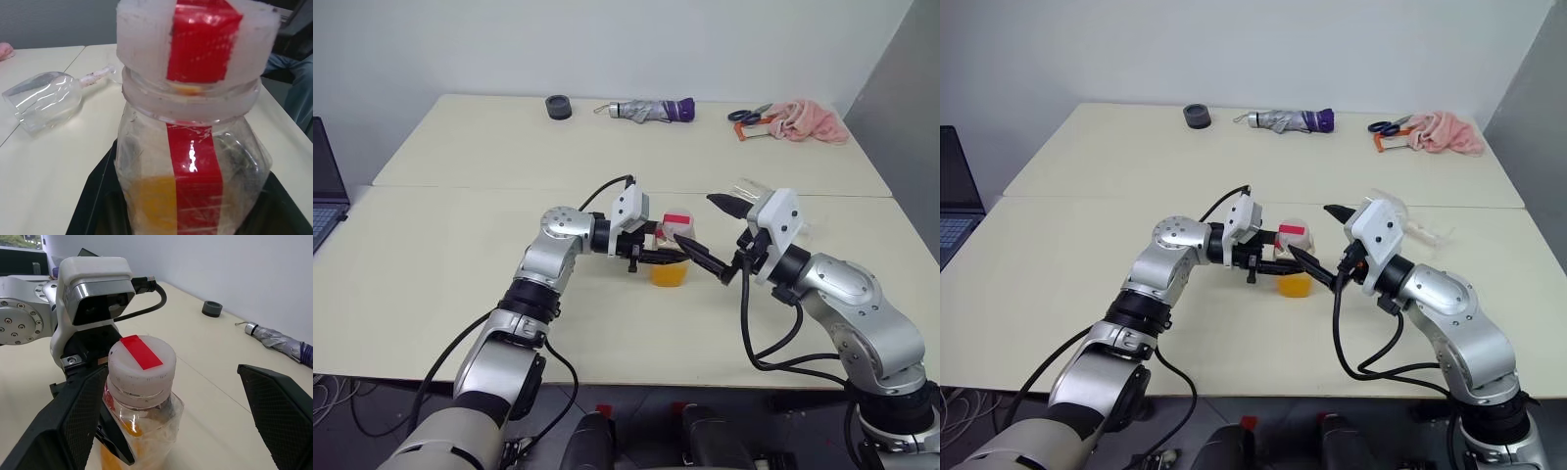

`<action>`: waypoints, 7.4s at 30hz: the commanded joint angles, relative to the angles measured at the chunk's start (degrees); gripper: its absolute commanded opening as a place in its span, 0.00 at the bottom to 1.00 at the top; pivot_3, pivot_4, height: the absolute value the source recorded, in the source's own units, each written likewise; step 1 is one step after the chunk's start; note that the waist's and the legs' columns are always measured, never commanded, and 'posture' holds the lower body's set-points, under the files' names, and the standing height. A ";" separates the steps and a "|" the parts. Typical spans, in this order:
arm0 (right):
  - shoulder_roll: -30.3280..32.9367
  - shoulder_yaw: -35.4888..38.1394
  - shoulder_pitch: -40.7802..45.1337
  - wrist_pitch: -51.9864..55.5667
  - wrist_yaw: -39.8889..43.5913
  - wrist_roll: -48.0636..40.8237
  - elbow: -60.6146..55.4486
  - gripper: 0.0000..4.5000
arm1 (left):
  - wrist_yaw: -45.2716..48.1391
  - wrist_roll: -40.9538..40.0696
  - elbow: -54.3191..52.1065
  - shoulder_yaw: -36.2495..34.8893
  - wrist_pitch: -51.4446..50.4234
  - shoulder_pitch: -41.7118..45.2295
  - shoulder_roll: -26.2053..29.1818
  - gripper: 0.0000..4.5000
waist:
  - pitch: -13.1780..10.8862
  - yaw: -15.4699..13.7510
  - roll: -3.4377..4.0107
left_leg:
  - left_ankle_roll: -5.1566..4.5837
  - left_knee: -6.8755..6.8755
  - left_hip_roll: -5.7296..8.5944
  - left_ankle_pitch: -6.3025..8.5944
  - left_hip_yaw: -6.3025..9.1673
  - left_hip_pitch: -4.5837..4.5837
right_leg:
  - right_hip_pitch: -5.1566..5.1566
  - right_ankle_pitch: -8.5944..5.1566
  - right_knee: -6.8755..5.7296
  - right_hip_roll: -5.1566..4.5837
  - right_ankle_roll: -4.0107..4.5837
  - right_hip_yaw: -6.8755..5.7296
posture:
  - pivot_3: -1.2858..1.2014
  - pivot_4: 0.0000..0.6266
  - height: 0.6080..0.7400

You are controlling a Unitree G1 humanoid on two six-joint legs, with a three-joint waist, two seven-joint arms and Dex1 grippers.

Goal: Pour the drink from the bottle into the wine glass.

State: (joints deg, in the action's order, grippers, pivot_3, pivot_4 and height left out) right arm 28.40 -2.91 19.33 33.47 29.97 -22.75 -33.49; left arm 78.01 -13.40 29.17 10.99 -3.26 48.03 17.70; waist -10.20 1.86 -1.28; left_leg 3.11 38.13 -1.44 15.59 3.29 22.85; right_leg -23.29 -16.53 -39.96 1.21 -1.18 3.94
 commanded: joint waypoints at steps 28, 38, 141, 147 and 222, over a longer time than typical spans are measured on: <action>5.72 7.13 -1.25 3.37 6.67 -11.98 -2.93 1.00 | 0.09 -0.98 -1.64 -1.23 0.67 0.91 0.29 0.41 | 0.00 0.01 0.00 | 0.00 0.01 0.00 0.00 -0.01 0.00 | 0.00 0.00 0.00 0.00 0.00 0.01 | 0.52 0.24 1.00; 6.94 7.44 3.72 6.56 8.72 -17.12 0.78 1.00 | 2.91 -3.81 -3.75 -1.28 -2.47 0.54 -0.03 0.41 | 0.00 -0.01 0.00 | 0.00 0.01 0.00 0.00 0.00 0.00 | 0.00 0.00 0.00 0.01 0.00 0.00 | 0.52 0.24 1.00; -12.30 -13.81 19.52 -0.61 4.88 9.40 25.96 1.00 | -56.03 3.80 8.51 -21.17 -6.92 -1.65 8.12 0.40 | 0.06 0.09 -0.06 | 0.04 0.07 -0.06 -0.02 0.03 -0.10 | -0.01 0.04 -0.19 -0.32 0.01 -0.12 | 0.52 0.24 1.00; -12.64 -13.79 19.20 -0.28 5.41 10.09 25.02 1.00 | -58.01 2.17 8.56 -22.32 -6.37 -1.89 7.05 0.69 | 0.06 0.14 -0.06 | 0.05 0.07 -0.06 -0.03 0.03 -0.12 | -0.01 0.05 -0.22 -0.31 0.02 -0.10 | 0.52 0.24 1.00; 13.97 -22.44 15.62 -7.26 -16.30 58.46 43.12 1.00 | -24.66 -0.24 -38.61 -1.81 -11.83 -24.24 14.34 0.99 | 0.04 0.02 -0.05 | 0.01 -0.11 -0.02 -0.06 -0.18 -0.03 | -0.07 0.02 0.04 -0.27 0.02 0.09 | 0.52 0.24 1.00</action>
State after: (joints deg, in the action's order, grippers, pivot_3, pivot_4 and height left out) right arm 42.38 -25.65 33.24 27.59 16.11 32.85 8.00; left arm 53.19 -13.96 -8.81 8.91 -16.05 22.96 32.27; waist -10.16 1.88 -1.33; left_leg 3.12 38.02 -1.47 15.53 3.10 22.82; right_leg -23.36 -16.51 -39.93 0.93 -1.16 4.04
